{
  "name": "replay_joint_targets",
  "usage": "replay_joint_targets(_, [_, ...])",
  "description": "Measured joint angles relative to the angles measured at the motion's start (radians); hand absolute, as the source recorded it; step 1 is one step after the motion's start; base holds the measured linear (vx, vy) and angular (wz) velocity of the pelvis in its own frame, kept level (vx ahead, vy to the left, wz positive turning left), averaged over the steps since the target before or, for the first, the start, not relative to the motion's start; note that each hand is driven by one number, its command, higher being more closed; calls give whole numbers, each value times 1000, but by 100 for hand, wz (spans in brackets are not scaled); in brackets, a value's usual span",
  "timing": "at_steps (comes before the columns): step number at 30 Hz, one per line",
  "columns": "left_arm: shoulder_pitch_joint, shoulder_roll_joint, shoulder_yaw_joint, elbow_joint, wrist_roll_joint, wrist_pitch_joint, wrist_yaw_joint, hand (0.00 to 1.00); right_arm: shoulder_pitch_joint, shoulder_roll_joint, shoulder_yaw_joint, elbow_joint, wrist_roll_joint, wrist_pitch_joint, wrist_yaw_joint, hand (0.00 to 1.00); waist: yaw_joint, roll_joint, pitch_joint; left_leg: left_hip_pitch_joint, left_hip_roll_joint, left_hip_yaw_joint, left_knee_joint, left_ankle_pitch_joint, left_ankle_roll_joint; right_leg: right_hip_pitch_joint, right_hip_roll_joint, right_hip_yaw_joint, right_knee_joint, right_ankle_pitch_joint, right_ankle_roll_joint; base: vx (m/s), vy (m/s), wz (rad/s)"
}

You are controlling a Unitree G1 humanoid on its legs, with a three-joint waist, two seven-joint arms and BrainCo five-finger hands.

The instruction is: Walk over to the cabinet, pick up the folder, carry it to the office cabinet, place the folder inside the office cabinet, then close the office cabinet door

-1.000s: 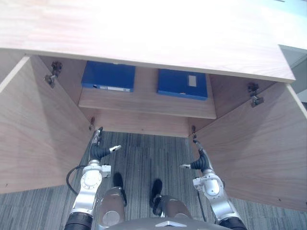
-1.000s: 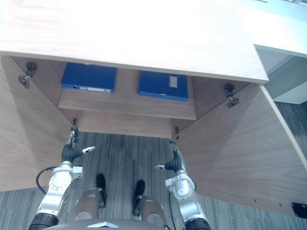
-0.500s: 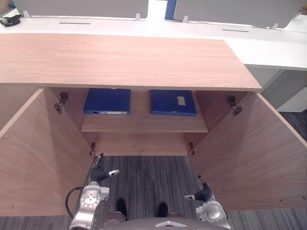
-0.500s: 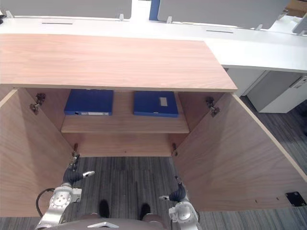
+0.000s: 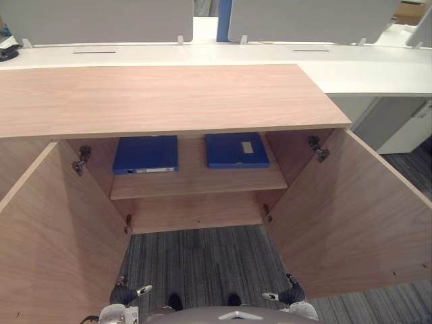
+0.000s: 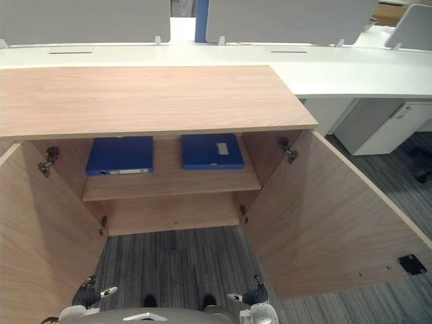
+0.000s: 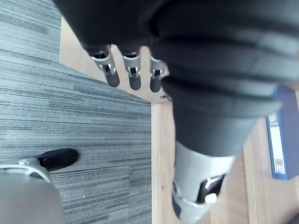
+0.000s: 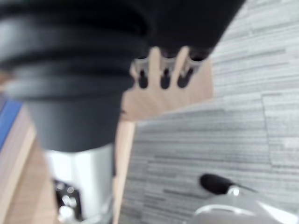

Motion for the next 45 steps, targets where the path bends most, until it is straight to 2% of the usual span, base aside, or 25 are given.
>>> replay_joint_targets(4, [-24, 5, 46, 46, 1, 6, 26, 0, -7, 2, -1, 33, 29, 11, 0, 0, -3, -1, 2, 24, 1, 44, 0, -25, 2, -15, 5, 42, 32, -17, 2, 32, 15, -37])
replay_joint_targets(6, [-21, 15, 50, 19, 1, 10, 34, 0, -7, 8, -1, 33, 38, 19, 1, 0, -5, -7, 11, 40, -11, 54, 0, -37, 5, -56, -15, 45, 137, -74, 16, 57, 21, -20])
replay_joint_targets(7, [-19, 22, 49, -8, 1, 10, 40, 0, -9, 16, -1, 32, 44, 26, 1, 0, -7, -16, 18, 48, -23, 51, 0, -45, 8, -75, -32, 43, 197, -100, 40, 70, 15, 2])
replay_joint_targets(10, [-19, 20, 48, -40, 5, 7, 67, 0, -24, 23, -1, 30, 45, 35, 0, 0, -2, -12, 38, 63, -31, 25, 0, -65, 17, -120, -45, 31, 329, -94, 57, 87, 8, 0])
replay_joint_targets(11, [-28, 19, 48, -41, 21, 7, 74, 0, -39, 12, 0, 31, 45, 35, 0, 0, -8, 4, 62, 78, -16, 12, 0, -68, 23, -145, -42, 25, 391, -75, 50, 76, 5, 12])
replay_joint_targets(12, [-25, 25, 51, -42, 23, 7, 78, 0, -42, 13, 0, 30, 45, 35, -1, 0, -20, 14, 72, 84, -1, -4, 0, -71, 27, -152, -38, -7, 407, -89, 25, 82, -8, 20])
replay_joint_targets(14, [-35, 41, 52, -37, 23, 7, 81, 0, -51, 21, 2, 32, 45, 35, 0, 0, -25, 0, 78, 87, 17, -23, 1, -72, 26, -162, -22, -37, 374, -132, 3, 118, -75, 34])
replay_joint_targets(16, [-59, 61, 51, -10, 23, 8, 80, 0, -51, 23, 2, 32, 44, 36, 0, 0, -36, -1, 78, 89, 42, -57, 6, -83, 9, -159, 15, -39, 278, -128, -2, 162, -119, 46])
replay_joint_targets(18, [-64, 93, 54, -6, 23, 8, 77, 0, -44, 26, 2, 32, 44, 36, 1, 0, -40, -42, 77, 86, 27, -74, 54, -133, -30, -155, 13, -3, 251, -108, -51, 201, -175, 38])
replay_joint_targets(19, [-62, 101, 57, -3, 23, 8, 77, 0, -38, 26, 2, 32, 44, 36, 1, 0, -41, -53, 73, 84, 21, -79, 83, -155, -37, -152, 8, 2, 255, -105, -55, 263, -233, 38])
replay_joint_targets(21, [-61, 93, 75, 8, 24, 7, 75, 0, -20, 9, 0, 29, 44, 38, 2, 0, -50, -12, 51, 56, 89, -113, 224, -251, -80, -119, 47, -30, 280, -164, -56, 350, -229, 35])
replay_joint_targets(22, [-62, 93, 79, 8, 24, 7, 71, 0, -18, 3, 0, 29, 44, 38, 2, 0, -48, 6, 46, 40, 114, -116, 270, -270, -78, -109, 62, -46, 267, -168, -60, 416, -201, 25])
replay_joint_targets(23, [-71, 91, 94, 8, 28, 7, 68, 0, -18, -3, 0, 28, 44, 37, 4, 0, -49, 35, 52, -3, 155, -117, 376, -307, -90, -80, 92, -65, 248, -162, -74, 398, -189, 20])
replay_joint_targets(24, [-90, 86, 107, 7, 28, 7, 68, 0, -24, -5, 0, 27, 44, 37, 6, 0, -50, 46, 60, -48, 187, -114, 481, -324, -112, -58, 107, -75, 233, -161, -84, 458, -187, 21])
replay_joint_targets(25, [-95, 64, 127, 1, 28, 7, 67, 0, -34, -9, 0, 27, 45, 37, 8, 0, -35, 47, 72, -98, 215, -106, 614, -332, -130, -11, 115, -79, 201, -162, -94, 348, -121, 11])
replay_joint_targets(26, [-95, 47, 127, -6, 27, 7, 67, 0, -35, -8, 0, 25, 45, 37, 8, 0, -30, 46, 74, -109, 219, -105, 652, -336, -134, 11, 114, -78, 191, -163, -96, 338, -56, 4])
replay_joint_targets(29, [-73, -28, 113, -14, 41, -2, 64, 0, -55, -8, -29, 17, 48, 37, 0, 0, -11, 29, 89, -159, 200, -83, 677, -367, -113, 86, 72, -70, 173, -168, -103, 282, 57, 9])
replay_joint_targets(30, [-69, -31, 108, -14, 41, -2, 62, 0, -61, -7, -37, 17, 58, 37, -1, 0, -7, 22, 93, -173, 186, -83, 645, -367, -111, 91, 57, -69, 175, -169, -102, 218, 174, -1])
replay_joint_targets(31, [-59, -29, 91, -14, 42, -2, 59, 0, -74, -11, -46, 11, 68, 33, -2, 0, 1, 20, 94, -186, 156, -93, 462, -290, -104, 91, 34, -64, 186, -181, -80, 176, 172, -5])
replay_joint_targets(32, [-55, -29, 90, -16, 42, -2, 59, 0, -73, -18, -48, 4, 69, 31, -2, 0, 4, 38, 92, -185, 157, -102, 379, -188, -100, 92, 41, -64, 189, -192, -63, 163, 169, -7])
replay_joint_targets(33, [-41, -9, 90, -8, 42, 1, 59, 0, -75, -6, -49, 4, 77, 31, -1, 0, 9, 19, 99, -178, 133, -90, 377, -136, -68, 98, 20, -47, 195, -224, -34, 164, 144, 1])
replay_joint_targets(34, [-29, 12, 90, -14, 42, 1, 62, 0, -71, 12, -49, 1, 81, 30, 0, 0, 9, 8, 94, -163, 110, -87, 354, -135, -69, 101, 0, -42, 197, -224, -33, 123, 102, 4])
replay_joint_targets(35, [-26, 21, 90, -14, 43, 1, 62, 0, -68, 18, -49, 0, 83, 30, 0, 100, 9, 6, 94, -155, 101, -85, 346, -135, -69, 104, -9, -41, 198, -224, -33, 161, 138, 4])
replay_joint_targets(40, [-19, 35, 92, -15, 62, -1, 58, 0, -68, 35, -48, -9, 83, 30, -1, 100, 10, 7, 92, -100, 81, -56, 285, -128, -52, 120, -23, -10, 178, -198, -23, 48, 57, -18])
replay_joint_targets(45, [-11, 19, 91, -14, 67, -1, 58, 0, -60, 31, -50, -14, 82, 30, -6, 100, 2, 9, 88, -29, 73, -31, 156, -58, -44, 132, -14, 13, 137, -171, -13, -54, -19, -21])
